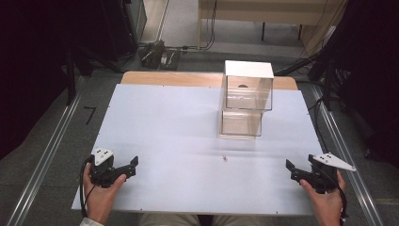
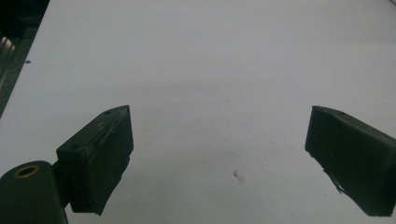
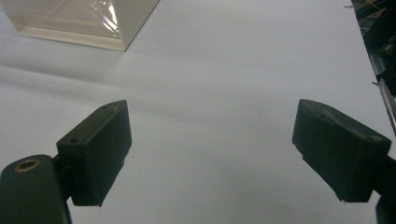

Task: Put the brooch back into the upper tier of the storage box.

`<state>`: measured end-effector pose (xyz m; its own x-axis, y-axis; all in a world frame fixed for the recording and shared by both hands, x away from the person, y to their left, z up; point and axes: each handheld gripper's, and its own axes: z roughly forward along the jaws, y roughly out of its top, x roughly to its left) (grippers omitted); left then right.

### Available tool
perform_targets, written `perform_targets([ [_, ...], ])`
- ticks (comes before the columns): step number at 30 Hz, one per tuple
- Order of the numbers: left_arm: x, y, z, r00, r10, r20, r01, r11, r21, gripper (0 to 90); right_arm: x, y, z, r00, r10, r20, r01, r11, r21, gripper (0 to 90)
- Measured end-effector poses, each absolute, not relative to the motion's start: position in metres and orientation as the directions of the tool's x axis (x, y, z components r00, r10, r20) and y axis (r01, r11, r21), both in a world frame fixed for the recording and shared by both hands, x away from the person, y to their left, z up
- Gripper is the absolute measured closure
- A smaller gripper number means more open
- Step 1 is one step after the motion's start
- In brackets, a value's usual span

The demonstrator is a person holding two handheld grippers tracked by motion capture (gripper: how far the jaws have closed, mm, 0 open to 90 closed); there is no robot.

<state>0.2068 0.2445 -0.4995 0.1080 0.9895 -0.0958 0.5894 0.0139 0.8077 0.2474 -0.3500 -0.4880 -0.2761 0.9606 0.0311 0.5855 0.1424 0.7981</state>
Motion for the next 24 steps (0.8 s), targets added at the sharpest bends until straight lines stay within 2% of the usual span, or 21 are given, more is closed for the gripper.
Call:
perform_targets([
  [24, 0.209, 0.244, -0.501, 0.103, 0.99, -0.092, 0.591, 0.013, 0.806, 9.0, 0.254, -0.327, -0.495, -0.339, 0.94, 0.044, 0.608, 0.183, 0.773, 11.5],
])
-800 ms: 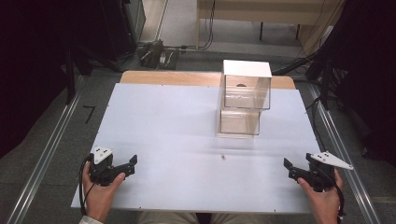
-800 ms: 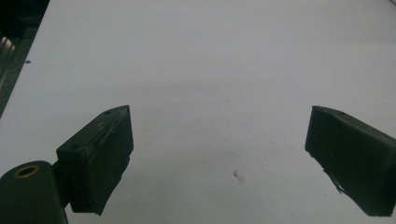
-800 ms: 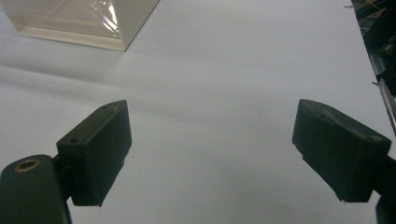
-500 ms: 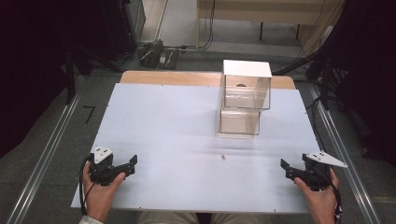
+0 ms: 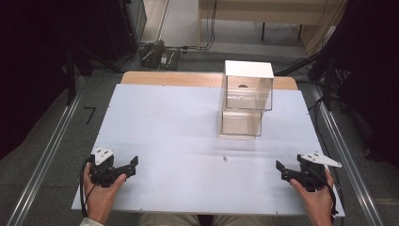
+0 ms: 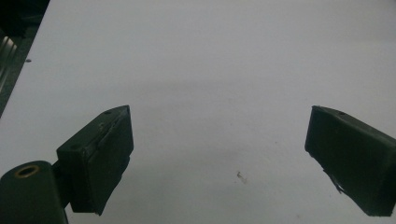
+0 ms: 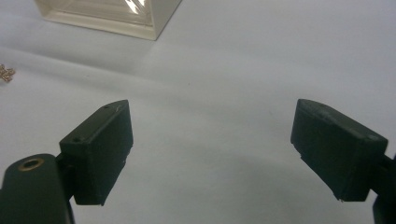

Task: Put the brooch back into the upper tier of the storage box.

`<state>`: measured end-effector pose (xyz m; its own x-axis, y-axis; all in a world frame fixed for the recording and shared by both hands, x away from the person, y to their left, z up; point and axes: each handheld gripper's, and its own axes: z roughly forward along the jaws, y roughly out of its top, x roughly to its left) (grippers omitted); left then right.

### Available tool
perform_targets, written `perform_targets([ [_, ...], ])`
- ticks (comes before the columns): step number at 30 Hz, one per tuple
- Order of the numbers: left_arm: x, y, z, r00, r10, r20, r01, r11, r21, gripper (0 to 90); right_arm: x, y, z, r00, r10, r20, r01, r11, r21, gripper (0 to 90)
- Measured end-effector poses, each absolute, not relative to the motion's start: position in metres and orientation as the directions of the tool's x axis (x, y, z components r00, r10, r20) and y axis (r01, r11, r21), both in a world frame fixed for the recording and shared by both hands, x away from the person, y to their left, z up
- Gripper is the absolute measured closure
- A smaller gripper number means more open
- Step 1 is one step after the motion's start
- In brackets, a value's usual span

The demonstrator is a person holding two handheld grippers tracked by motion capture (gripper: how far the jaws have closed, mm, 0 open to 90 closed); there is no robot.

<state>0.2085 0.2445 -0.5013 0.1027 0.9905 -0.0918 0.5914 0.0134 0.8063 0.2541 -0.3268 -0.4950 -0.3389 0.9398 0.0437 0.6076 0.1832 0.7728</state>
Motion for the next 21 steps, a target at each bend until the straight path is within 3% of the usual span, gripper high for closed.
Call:
perform_targets([
  [21, 0.209, 0.244, -0.501, 0.107, 0.99, -0.096, 0.601, 0.012, 0.799, 9.1, 0.257, -0.309, -0.498, -0.373, 0.927, 0.042, 0.616, 0.214, 0.758, 11.8],
])
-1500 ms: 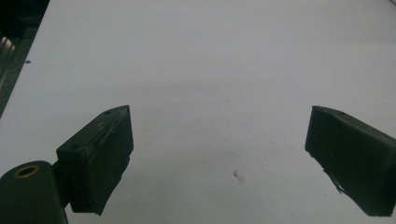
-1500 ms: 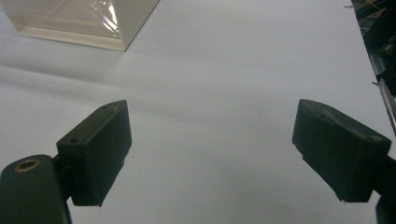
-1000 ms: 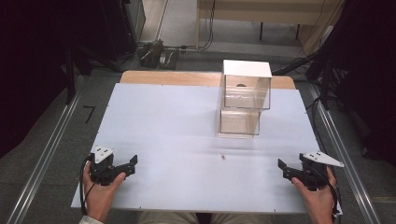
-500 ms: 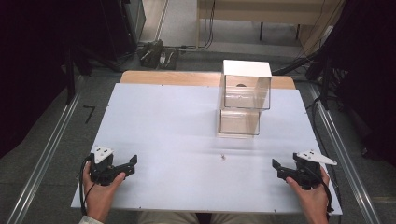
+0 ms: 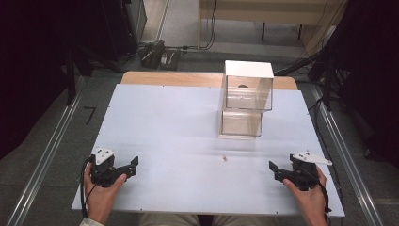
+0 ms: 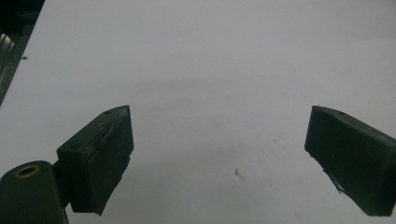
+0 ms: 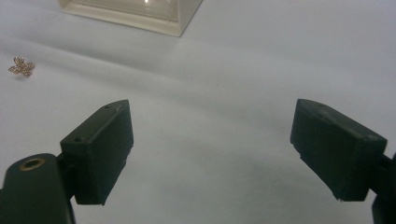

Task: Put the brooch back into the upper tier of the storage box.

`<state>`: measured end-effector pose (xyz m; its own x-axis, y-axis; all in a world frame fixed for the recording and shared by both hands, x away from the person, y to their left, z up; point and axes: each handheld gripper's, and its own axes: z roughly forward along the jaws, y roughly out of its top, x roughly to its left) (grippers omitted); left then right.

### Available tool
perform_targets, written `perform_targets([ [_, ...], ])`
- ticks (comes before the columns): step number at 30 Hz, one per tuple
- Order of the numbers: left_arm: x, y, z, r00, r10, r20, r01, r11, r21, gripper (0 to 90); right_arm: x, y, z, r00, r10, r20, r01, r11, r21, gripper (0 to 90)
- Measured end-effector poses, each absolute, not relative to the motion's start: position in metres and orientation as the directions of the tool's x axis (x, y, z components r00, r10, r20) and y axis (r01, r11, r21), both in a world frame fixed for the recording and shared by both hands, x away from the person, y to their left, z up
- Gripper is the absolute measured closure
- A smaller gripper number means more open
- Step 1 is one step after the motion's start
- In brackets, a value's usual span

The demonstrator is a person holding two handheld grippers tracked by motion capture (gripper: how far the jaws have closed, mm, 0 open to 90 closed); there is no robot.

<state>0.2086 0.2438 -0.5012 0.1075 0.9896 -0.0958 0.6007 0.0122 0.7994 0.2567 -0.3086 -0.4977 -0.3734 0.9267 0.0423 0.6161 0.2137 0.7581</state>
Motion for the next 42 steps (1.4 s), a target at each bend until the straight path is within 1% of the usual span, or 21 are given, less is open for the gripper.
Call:
perform_targets([
  [15, 0.209, 0.244, -0.502, 0.114, 0.988, -0.099, 0.603, 0.01, 0.797, 9.1, 0.259, -0.293, -0.498, -0.406, 0.913, 0.036, 0.606, 0.239, 0.759, 12.3],
  [42, 0.209, 0.243, -0.501, 0.12, 0.988, -0.102, 0.604, 0.009, 0.797, 9.1, 0.259, -0.276, -0.498, -0.439, 0.898, 0.034, 0.6, 0.265, 0.755, 13.0],
])
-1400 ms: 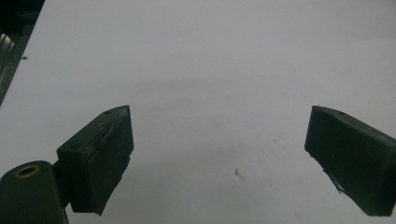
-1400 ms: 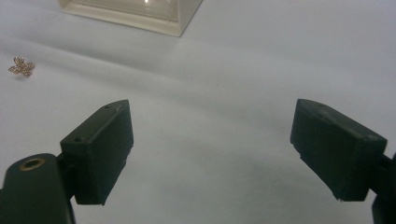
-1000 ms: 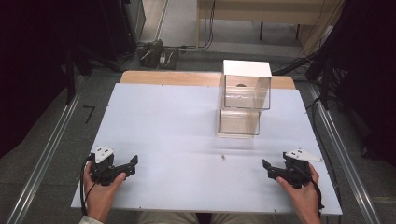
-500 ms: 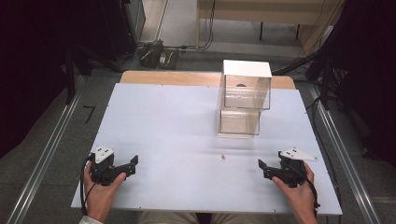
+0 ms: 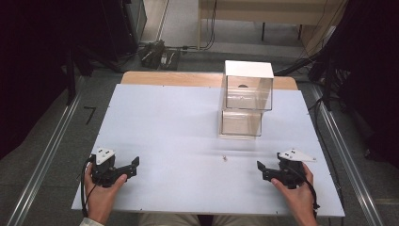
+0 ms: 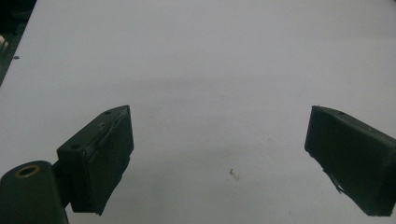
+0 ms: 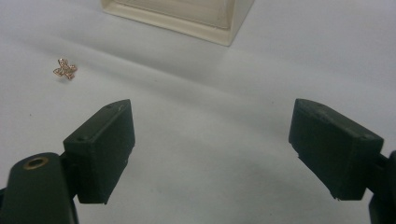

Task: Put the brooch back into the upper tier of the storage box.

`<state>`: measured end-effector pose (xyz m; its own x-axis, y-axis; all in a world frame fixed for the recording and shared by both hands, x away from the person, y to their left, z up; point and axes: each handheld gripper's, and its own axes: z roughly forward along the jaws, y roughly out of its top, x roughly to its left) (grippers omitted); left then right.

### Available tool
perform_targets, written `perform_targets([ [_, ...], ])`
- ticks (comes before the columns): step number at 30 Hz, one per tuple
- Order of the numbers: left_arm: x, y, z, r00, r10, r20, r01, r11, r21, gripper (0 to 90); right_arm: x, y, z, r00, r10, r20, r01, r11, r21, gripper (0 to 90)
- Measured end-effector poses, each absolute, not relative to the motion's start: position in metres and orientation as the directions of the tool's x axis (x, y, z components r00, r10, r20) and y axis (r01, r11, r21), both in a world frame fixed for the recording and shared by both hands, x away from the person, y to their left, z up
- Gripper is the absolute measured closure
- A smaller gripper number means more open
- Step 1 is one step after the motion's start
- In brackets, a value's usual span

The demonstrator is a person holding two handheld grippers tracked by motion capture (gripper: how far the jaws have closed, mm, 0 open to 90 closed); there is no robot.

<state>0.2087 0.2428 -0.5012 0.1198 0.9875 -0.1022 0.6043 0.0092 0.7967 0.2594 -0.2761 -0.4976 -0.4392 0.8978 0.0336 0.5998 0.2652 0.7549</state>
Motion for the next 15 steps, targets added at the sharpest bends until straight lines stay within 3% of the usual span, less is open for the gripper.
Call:
perform_targets([
  [15, 0.2087, 0.2424, -0.5011, 0.121, 0.987, -0.105, 0.603, 0.011, 0.798, 9.1, 0.26, -0.2671, -0.4975, -0.456, 0.889, 0.04, 0.594, 0.27, 0.758, 14.4],
])
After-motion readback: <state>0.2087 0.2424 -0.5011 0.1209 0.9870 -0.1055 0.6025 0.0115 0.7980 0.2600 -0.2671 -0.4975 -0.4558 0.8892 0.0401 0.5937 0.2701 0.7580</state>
